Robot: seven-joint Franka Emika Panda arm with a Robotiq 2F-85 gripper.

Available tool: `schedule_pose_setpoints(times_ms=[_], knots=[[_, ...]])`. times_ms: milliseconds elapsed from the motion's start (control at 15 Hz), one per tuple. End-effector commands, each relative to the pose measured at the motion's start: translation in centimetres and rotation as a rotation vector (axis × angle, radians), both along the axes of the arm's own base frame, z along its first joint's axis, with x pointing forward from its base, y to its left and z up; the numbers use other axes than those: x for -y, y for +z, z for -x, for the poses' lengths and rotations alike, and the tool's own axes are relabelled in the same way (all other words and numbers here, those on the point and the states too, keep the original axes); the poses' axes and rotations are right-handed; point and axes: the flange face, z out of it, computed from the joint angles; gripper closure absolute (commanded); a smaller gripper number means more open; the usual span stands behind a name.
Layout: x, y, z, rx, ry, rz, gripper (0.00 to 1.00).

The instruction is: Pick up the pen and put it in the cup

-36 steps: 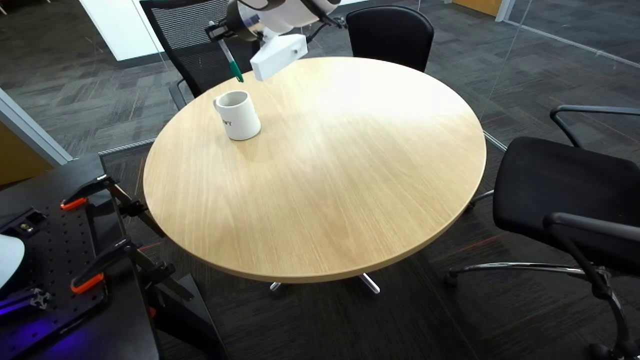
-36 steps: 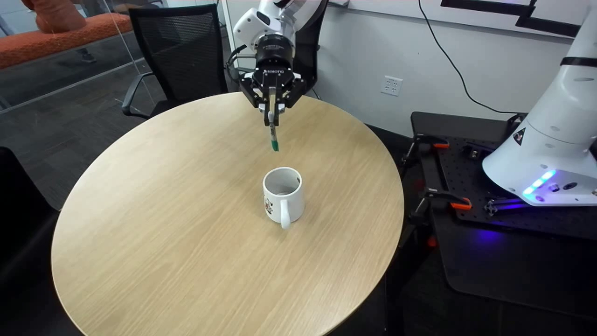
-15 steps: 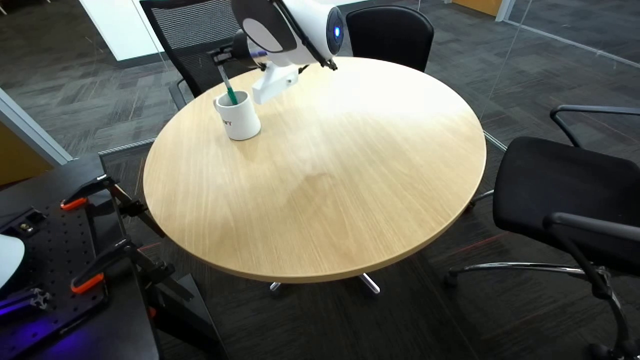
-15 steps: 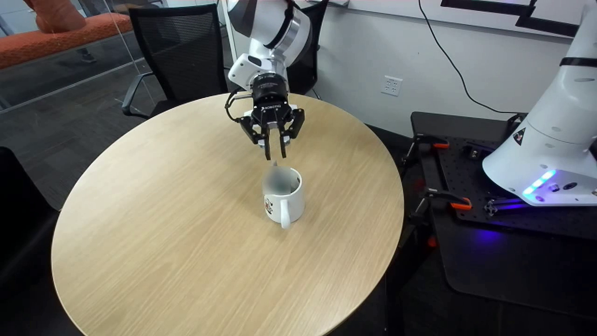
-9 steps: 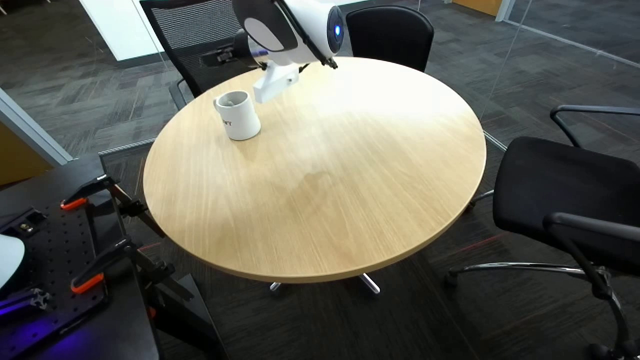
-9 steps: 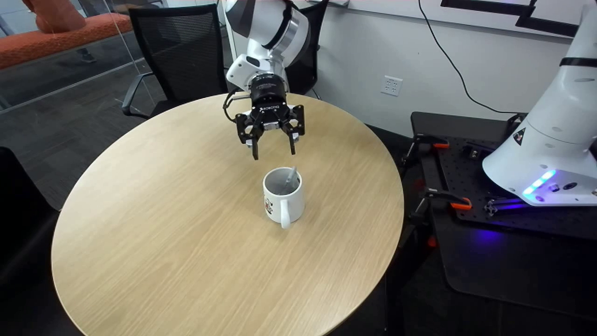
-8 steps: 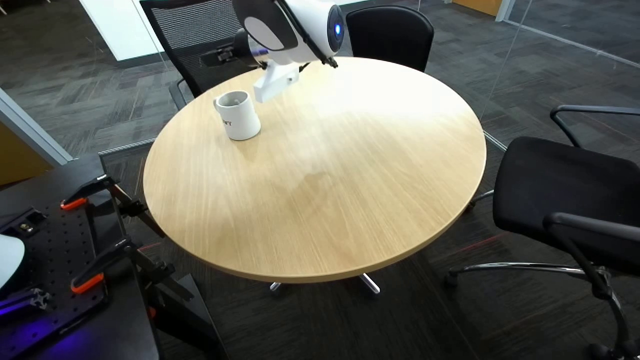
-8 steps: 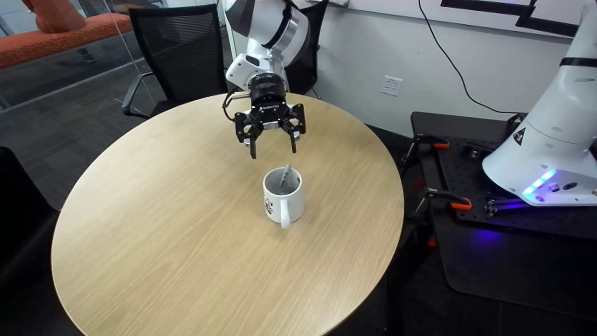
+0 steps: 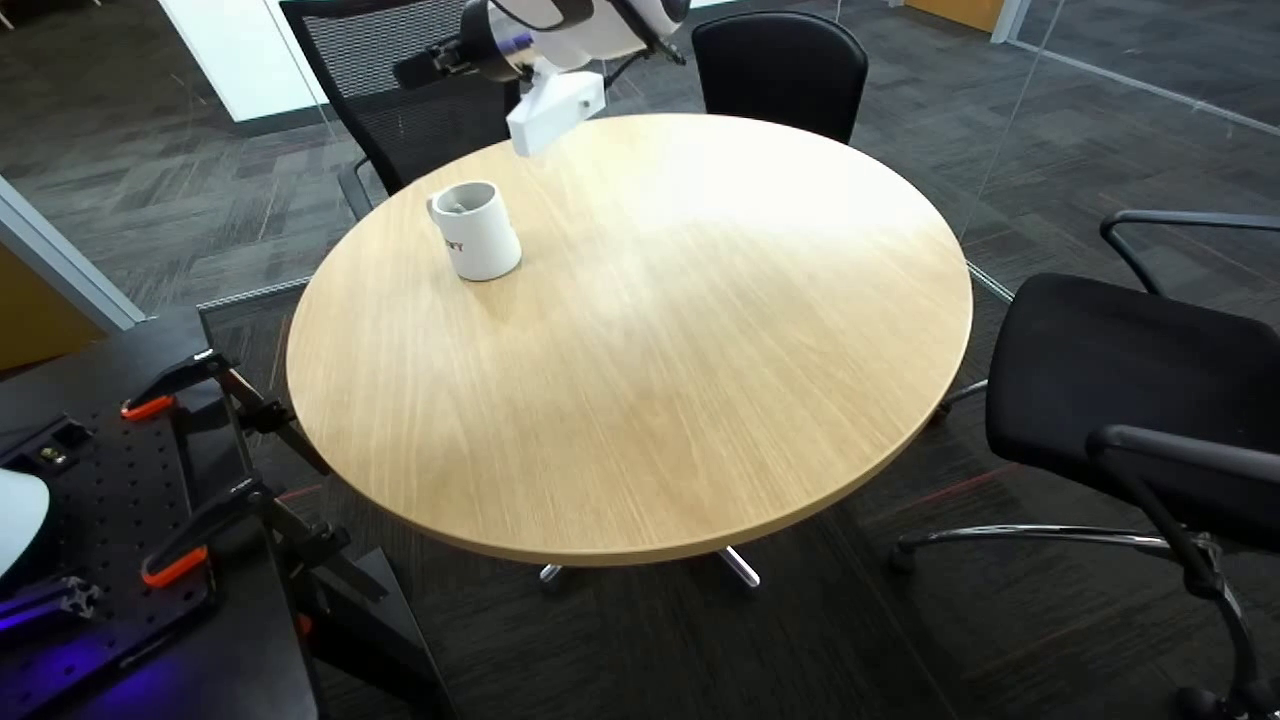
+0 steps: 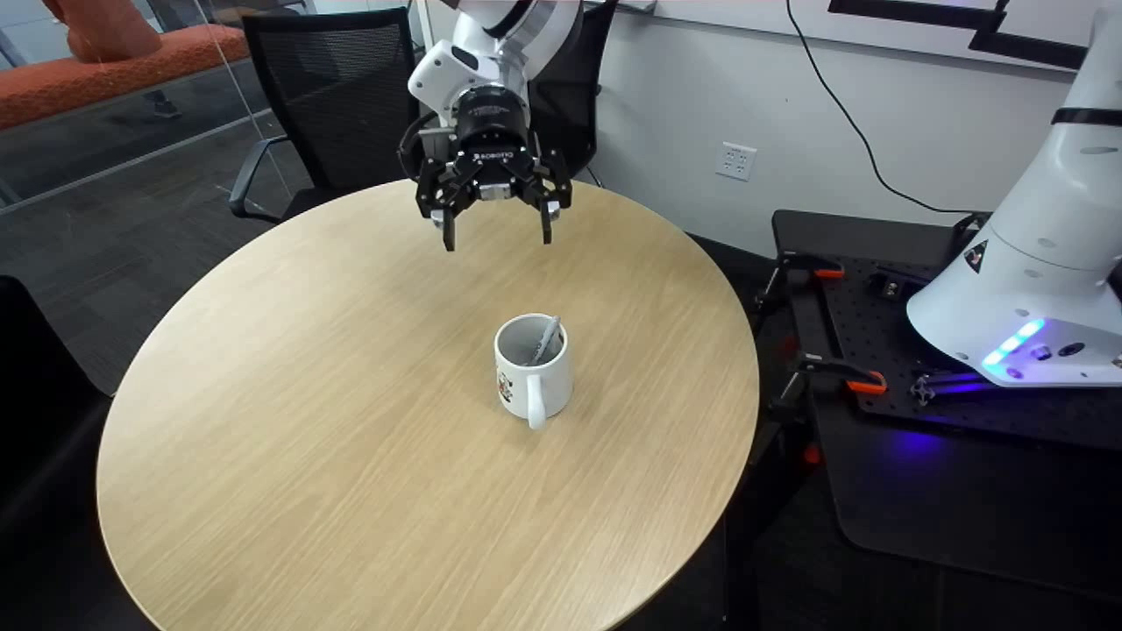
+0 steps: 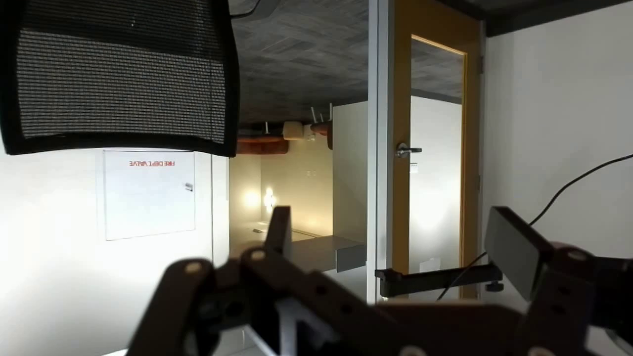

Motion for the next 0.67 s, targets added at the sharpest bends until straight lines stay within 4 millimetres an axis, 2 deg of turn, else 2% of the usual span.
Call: schedule_pose_setpoints(times_ms=[0, 267, 333, 467, 600], knots=[[0.3, 4.4, 0.9, 0.052, -0.003, 0.04, 0.0], [0.3, 7.0, 1.1, 0.1, 0.006, 0.054, 0.0], [0.4, 5.5, 0.2, 0.076, 0.003, 0.026, 0.0], [0.3, 6.4, 0.3, 0.087, 0.006, 0.031, 0.0], [0.3, 6.4, 0.5, 0.086, 0.007, 0.031, 0.0]])
